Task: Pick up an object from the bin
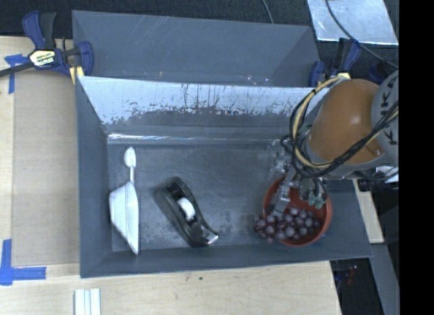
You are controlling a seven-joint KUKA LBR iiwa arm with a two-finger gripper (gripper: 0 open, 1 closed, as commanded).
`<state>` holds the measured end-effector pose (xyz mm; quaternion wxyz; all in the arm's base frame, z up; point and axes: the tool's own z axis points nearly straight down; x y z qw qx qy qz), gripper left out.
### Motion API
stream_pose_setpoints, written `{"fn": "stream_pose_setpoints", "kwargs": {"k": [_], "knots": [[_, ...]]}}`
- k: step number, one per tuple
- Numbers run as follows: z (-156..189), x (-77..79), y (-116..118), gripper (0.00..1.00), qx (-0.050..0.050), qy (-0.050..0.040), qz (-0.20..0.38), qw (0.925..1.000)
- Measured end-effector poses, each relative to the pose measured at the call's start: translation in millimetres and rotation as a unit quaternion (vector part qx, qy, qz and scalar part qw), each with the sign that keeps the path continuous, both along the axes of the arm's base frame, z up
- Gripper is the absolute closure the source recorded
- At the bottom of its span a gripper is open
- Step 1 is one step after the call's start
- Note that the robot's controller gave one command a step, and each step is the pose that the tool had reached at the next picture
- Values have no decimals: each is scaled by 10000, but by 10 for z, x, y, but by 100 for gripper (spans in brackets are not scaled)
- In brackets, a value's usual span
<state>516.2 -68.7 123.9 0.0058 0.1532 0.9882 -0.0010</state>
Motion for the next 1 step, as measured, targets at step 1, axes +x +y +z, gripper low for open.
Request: {"fn": "stream_pose_setpoints", "kwargs": {"k": [1], "knots": [[258,11,-6,100,-5,-32,8,10000]]}}
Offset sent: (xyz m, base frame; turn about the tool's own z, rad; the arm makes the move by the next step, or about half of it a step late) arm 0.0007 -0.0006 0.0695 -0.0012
